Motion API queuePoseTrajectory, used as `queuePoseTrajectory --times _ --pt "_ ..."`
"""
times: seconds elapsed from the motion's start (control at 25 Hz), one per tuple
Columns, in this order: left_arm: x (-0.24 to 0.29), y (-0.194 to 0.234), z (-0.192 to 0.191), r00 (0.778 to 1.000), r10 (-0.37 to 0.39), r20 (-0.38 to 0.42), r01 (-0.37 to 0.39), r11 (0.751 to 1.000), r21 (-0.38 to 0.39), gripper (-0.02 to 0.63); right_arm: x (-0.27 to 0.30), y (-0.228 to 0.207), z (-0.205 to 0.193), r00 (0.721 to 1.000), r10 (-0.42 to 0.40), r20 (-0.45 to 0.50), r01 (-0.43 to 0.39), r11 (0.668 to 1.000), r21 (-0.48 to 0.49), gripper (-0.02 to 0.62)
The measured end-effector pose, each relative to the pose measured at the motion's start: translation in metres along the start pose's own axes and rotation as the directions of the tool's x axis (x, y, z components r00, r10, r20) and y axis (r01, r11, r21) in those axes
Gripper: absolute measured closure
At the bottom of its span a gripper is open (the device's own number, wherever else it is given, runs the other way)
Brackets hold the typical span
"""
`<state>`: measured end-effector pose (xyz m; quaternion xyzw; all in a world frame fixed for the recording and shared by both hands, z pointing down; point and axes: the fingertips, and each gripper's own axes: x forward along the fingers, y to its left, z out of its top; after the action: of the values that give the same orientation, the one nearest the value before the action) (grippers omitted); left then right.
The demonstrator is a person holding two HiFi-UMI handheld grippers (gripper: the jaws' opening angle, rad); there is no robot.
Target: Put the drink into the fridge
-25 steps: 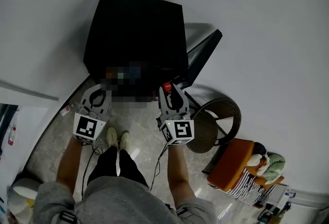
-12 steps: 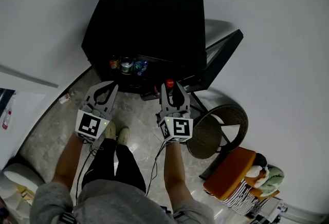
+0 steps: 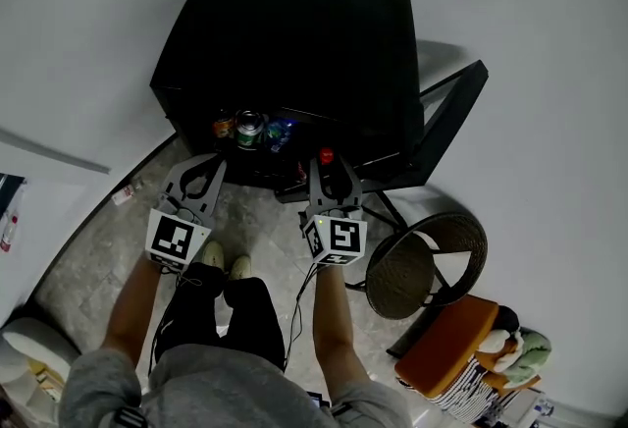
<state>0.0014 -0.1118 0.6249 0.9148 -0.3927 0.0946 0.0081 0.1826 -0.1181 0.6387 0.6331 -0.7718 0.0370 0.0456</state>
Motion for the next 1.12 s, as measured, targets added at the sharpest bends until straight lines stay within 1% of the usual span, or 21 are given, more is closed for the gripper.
queuePoseTrajectory --times 0.28,0.48,0.64,0.92,1.12 --pt "0.019 0.01 -0.017 1.0 -0.004 0.015 0.004 1.0 0.007 0.601 0.023 -0.003 -0.02 1.0 -0.019 0.018 0.019 1.0 -0.007 0.449" --pt "0.027 0.016 -0.025 1.0 -0.011 0.014 0.011 1.0 0.005 0.601 0.037 -0.013 -0.031 0.997 -0.079 0.003 0.079 0.997 0.005 0.449" --pt "0.031 0.021 -0.034 1.0 -0.016 0.009 0.015 1.0 0.004 0.601 0.047 -0.016 -0.04 0.994 -0.11 -0.016 0.11 0.994 0.011 0.449" --pt "0.038 0.026 -0.044 1.0 -0.022 0.007 0.022 1.0 0.001 0.601 0.065 -0.02 -0.056 0.98 -0.194 -0.039 0.193 0.98 -0.041 0.449" --pt "0.039 0.033 -0.051 1.0 -0.012 0.0 0.012 1.0 0.009 0.601 0.076 -0.024 -0.062 0.974 -0.224 -0.031 0.223 0.974 -0.032 0.449"
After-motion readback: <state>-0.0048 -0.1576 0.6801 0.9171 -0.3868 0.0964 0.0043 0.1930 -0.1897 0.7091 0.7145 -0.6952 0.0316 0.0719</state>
